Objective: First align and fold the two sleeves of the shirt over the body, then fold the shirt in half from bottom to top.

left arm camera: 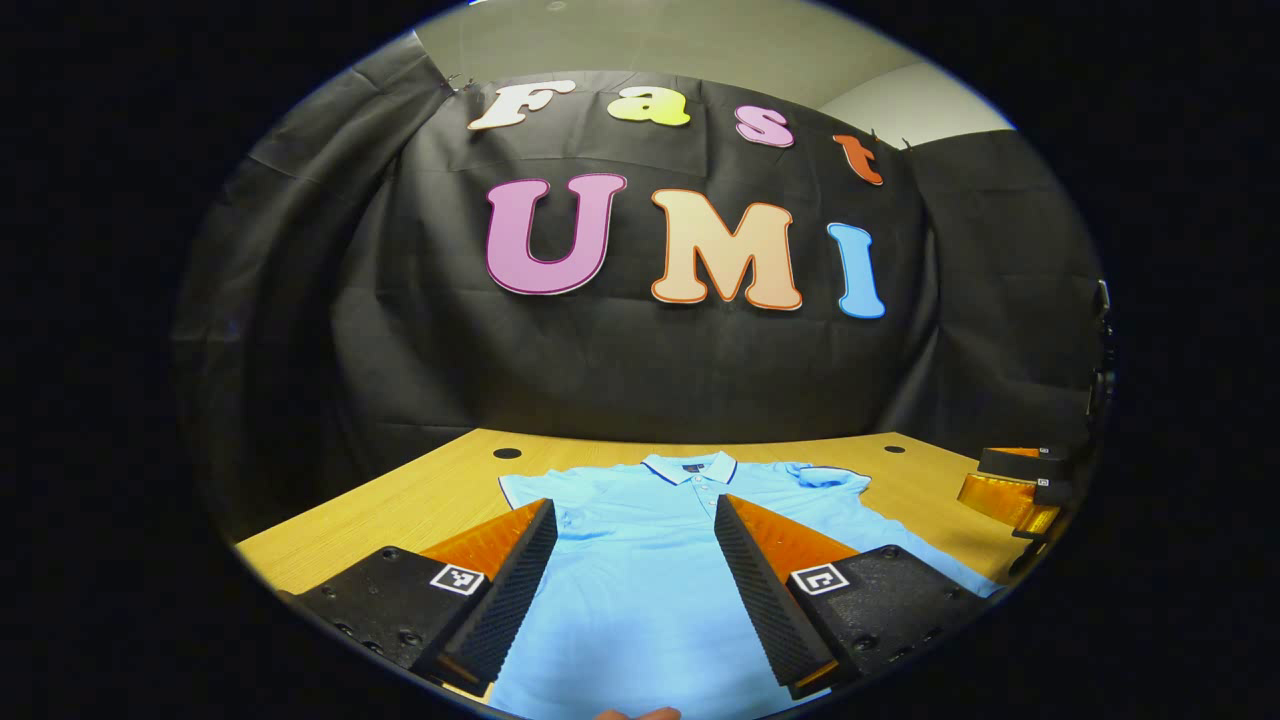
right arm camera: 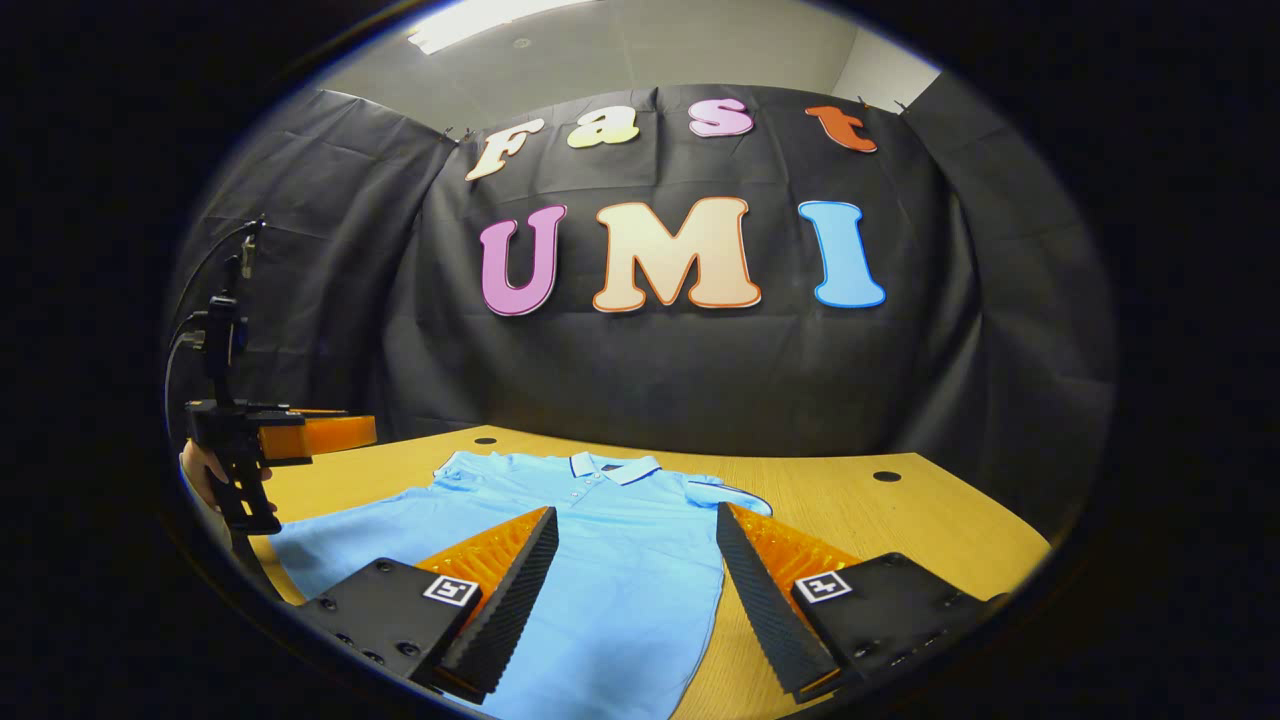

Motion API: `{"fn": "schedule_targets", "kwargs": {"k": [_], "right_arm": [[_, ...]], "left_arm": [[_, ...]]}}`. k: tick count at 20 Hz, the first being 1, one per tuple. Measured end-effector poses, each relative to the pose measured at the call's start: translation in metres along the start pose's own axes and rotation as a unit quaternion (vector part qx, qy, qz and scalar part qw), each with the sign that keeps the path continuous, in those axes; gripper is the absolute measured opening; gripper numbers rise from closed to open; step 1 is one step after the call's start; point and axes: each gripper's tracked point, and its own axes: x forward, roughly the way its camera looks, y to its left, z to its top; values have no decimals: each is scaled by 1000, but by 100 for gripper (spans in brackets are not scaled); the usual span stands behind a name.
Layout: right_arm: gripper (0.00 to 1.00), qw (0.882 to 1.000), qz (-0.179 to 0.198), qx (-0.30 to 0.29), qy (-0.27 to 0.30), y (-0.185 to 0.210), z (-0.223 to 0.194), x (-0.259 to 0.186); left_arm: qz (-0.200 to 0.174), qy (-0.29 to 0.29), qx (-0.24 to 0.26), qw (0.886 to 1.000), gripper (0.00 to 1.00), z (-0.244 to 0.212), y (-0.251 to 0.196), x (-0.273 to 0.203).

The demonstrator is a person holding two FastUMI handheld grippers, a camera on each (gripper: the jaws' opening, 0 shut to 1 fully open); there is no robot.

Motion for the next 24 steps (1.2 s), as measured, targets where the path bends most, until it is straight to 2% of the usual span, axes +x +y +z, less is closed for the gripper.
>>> {"fn": "schedule_targets", "kwargs": {"k": [5, 11, 15, 17, 21, 24], "right_arm": [[100, 998, -4, -18, 57, -17, -9, 33], [99, 992, -20, -65, 111, -55, -6, 99], [98, 982, -45, -68, 169, -87, -32, 140], [98, 978, -45, -53, 197, -96, -47, 160], [98, 963, -69, -75, 249, -127, -73, 191], [99, 959, -59, -39, 274, -128, -88, 211]], "left_arm": [[1, -4, -7, 1000, 94, 4, 4, -2], [5, -13, -2, 1000, 95, 11, 9, -3], [5, -8, -7, 1000, 95, 7, 11, -1], [4, -3, -11, 1000, 95, 4, 12, -1], [9, 0, -9, 1000, 95, 4, 17, 1], [15, -4, -5, 1000, 94, 5, 22, 0]]}}
